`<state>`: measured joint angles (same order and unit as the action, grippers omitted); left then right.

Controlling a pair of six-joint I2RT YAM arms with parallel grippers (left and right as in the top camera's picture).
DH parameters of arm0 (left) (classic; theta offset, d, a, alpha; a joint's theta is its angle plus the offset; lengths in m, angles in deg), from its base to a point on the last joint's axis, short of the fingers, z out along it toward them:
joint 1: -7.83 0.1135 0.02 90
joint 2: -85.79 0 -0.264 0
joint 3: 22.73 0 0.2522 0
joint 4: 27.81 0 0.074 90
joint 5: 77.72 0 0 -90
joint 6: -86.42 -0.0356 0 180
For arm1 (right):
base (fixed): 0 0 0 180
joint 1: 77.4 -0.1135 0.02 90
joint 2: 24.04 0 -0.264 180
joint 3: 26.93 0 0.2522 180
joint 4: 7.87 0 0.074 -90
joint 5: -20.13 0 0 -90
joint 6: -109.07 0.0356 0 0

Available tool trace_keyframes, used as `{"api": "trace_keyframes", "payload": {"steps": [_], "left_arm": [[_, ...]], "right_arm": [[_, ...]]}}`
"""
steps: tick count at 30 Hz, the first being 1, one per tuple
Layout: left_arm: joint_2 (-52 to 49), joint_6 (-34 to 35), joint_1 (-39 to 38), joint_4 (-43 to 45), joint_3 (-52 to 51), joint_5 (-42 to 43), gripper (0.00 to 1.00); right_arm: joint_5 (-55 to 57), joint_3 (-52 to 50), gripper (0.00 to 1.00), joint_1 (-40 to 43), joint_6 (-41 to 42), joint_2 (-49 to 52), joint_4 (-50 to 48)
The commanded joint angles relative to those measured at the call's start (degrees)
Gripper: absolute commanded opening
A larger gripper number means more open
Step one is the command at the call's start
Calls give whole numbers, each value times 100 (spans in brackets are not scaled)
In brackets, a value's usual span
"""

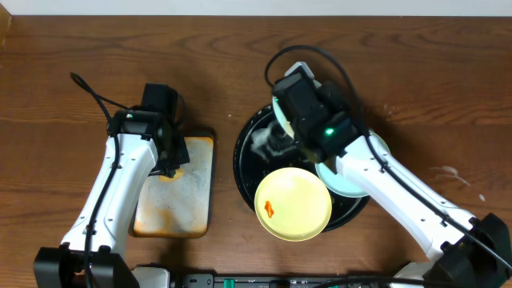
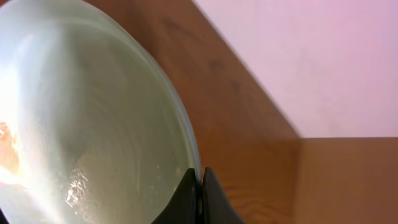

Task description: Clean dirty plates on tray and stack at the side

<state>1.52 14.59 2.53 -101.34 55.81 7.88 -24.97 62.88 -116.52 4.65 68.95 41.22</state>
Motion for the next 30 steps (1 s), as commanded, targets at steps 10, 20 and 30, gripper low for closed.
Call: {"api": "trace_keyframes", "payload": {"steps": [10,20,30], "left_arm": [[17,-50,15,-11,-44,9,8],[17,-50,15,-2,-44,-103,7],[15,-57,15,459,-476,9,7]], "right_arm": [[1530,15,1,-654,-1237,-105,-236],[1528,15,1,-769,-1303,-105,-304],[101,13,1,-372,697,-101,393]]}}
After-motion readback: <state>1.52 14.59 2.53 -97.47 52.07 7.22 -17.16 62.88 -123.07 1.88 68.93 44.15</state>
